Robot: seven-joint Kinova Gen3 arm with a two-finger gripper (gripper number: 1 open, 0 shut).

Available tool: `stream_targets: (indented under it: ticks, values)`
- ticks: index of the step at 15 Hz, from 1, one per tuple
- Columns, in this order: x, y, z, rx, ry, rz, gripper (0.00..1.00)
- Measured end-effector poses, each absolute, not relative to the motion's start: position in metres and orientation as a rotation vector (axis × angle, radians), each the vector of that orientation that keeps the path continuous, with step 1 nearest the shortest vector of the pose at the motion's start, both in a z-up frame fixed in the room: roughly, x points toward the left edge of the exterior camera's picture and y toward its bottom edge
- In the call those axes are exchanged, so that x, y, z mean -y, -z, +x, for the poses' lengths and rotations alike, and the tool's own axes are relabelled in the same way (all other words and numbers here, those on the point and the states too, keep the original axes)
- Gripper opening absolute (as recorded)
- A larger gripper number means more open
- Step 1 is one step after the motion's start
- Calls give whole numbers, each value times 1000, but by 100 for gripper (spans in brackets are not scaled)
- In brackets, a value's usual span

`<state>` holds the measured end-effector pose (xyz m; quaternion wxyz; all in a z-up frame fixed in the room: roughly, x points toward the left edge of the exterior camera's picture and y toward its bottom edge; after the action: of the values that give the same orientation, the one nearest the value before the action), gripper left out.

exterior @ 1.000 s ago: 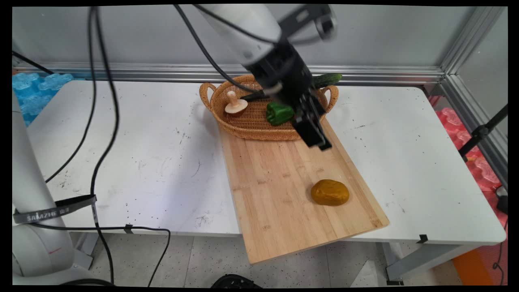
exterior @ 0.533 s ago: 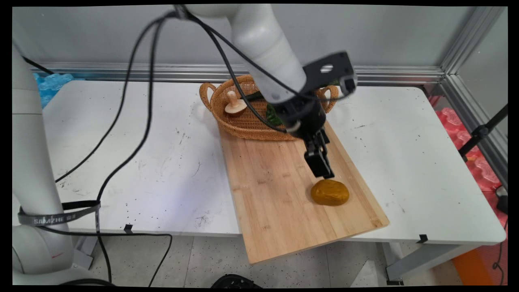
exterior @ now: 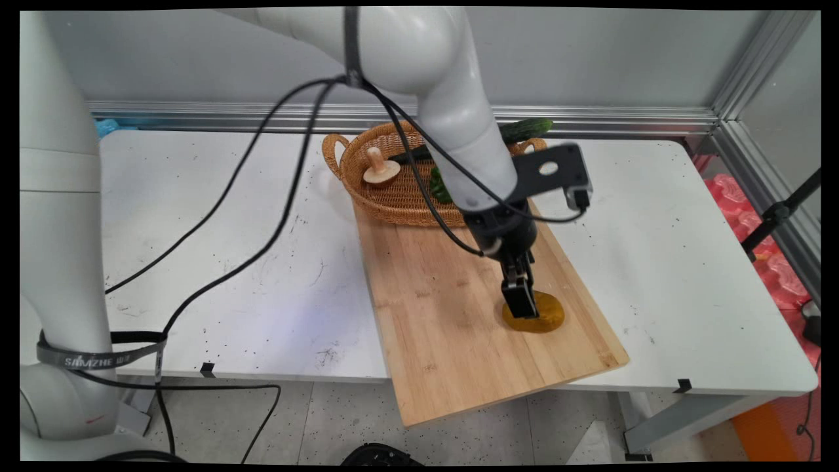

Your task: Pick up the potato from the cutting board

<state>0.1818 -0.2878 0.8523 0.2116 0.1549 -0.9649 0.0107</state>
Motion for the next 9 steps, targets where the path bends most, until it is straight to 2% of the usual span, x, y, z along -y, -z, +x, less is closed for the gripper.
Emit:
stream_targets:
  ticks: [9]
  values:
    - [299,-808,154,2746,-34,401,100]
